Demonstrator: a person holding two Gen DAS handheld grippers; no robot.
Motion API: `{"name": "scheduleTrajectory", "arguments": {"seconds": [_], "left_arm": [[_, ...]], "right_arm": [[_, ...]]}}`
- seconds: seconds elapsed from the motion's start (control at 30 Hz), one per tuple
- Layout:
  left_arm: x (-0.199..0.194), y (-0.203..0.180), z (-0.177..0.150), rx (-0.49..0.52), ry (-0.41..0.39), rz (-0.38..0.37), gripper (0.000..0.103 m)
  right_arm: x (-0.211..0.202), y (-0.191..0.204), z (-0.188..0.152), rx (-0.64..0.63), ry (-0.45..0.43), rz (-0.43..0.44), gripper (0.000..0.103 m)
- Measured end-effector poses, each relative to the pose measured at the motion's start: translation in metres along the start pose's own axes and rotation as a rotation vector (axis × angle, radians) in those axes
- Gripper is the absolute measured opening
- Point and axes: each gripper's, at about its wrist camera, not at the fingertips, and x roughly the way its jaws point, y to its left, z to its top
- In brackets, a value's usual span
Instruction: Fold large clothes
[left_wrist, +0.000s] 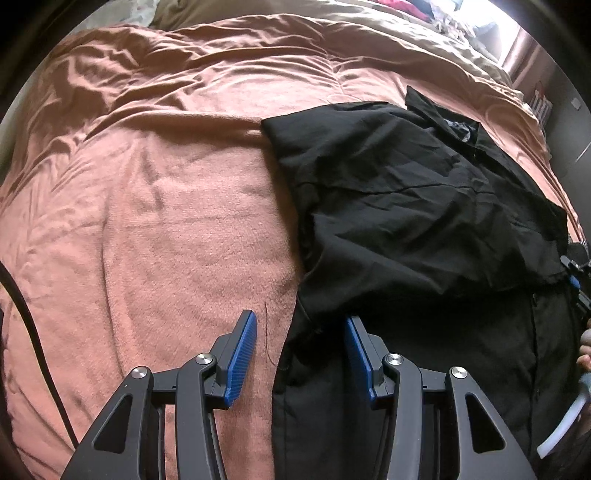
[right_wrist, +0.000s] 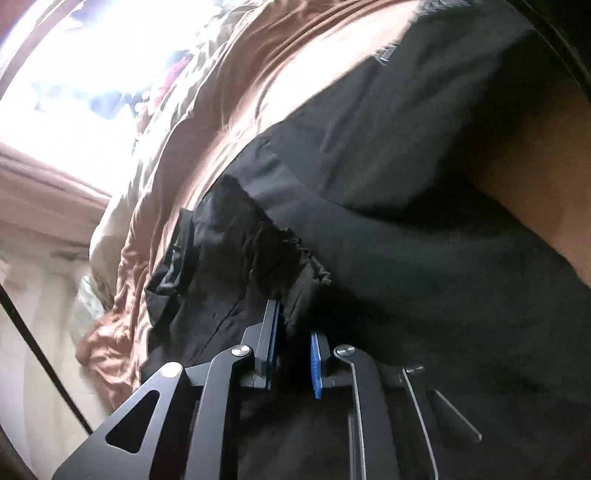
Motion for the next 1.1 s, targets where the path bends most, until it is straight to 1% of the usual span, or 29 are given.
{"name": "scheduleTrajectory", "arguments": {"seconds": [0.03,0.13,0.17,0.27,0.3,0.4,0.47,0.5,0.53,0.6,0.63,0.77,0.87,0.93,0.97,1.0,1.03,1.1], "left_arm": [[0.000,0.000,0.000,-0.002,-0.001,-0.003,0.050],[-0.001,-0.001,-0.003,0.000,-0.009,0.011,0.050],[-0.001,0.000,-0.004,-0.007,-0.007,0.021,0.050],[-0.007,0.001,-0.007,-0.020,-0.002,0.040,0.050],[-0.012,0.000,-0.008,-0.017,-0.007,0.048,0.050],[-0.031,-0.002,-0.009,-0.016,-0.037,0.050,0.050],[-0.045,-0.005,-0.008,-0.021,-0.064,0.038,0.050],[-0.052,-0.008,-0.006,-0.021,-0.075,0.031,0.050],[-0.057,-0.012,-0.005,-0.017,-0.085,0.024,0.050],[-0.067,-0.023,-0.003,0.000,-0.100,0.015,0.050],[-0.069,-0.029,-0.002,0.008,-0.105,0.011,0.050],[-0.070,-0.053,0.002,0.048,-0.117,-0.002,0.050],[-0.065,-0.071,0.005,0.078,-0.114,-0.016,0.050],[-0.058,-0.086,0.008,0.106,-0.113,-0.024,0.050],[-0.054,-0.094,0.010,0.120,-0.112,-0.025,0.050],[-0.050,-0.100,0.011,0.129,-0.110,-0.027,0.050],[-0.046,-0.105,0.013,0.136,-0.108,-0.028,0.050],[-0.037,-0.116,0.018,0.150,-0.103,-0.031,0.050]], "right_arm": [[-0.004,-0.002,0.001,0.011,-0.003,0.009,0.006],[-0.020,-0.003,0.003,0.011,-0.053,0.007,0.005],[-0.022,-0.004,0.005,0.009,-0.054,0.004,0.005],[-0.016,-0.008,0.004,0.009,-0.003,-0.031,0.006],[-0.014,-0.008,0.002,0.018,0.011,-0.027,0.006],[-0.023,-0.014,0.008,0.061,0.046,0.024,0.007],[-0.043,-0.014,0.016,0.060,0.028,0.048,0.012],[-0.051,-0.017,0.018,0.054,0.015,0.047,0.023],[-0.063,-0.017,0.021,0.048,-0.012,0.060,0.044],[-0.081,-0.023,0.025,0.052,-0.054,0.078,0.067],[-0.087,-0.024,0.024,0.053,-0.072,0.080,0.067],[-0.115,-0.045,0.039,0.065,-0.137,0.070,0.067],[-0.122,-0.062,0.051,0.087,-0.178,0.037,0.067],[-0.128,-0.076,0.061,0.102,-0.202,0.035,0.067],[-0.128,-0.078,0.064,0.107,-0.212,0.033,0.066],[-0.129,-0.081,0.068,0.109,-0.224,0.030,0.062],[-0.132,-0.086,0.073,0.109,-0.236,0.024,0.060],[-0.139,-0.099,0.084,0.112,-0.262,0.007,0.060]]}}
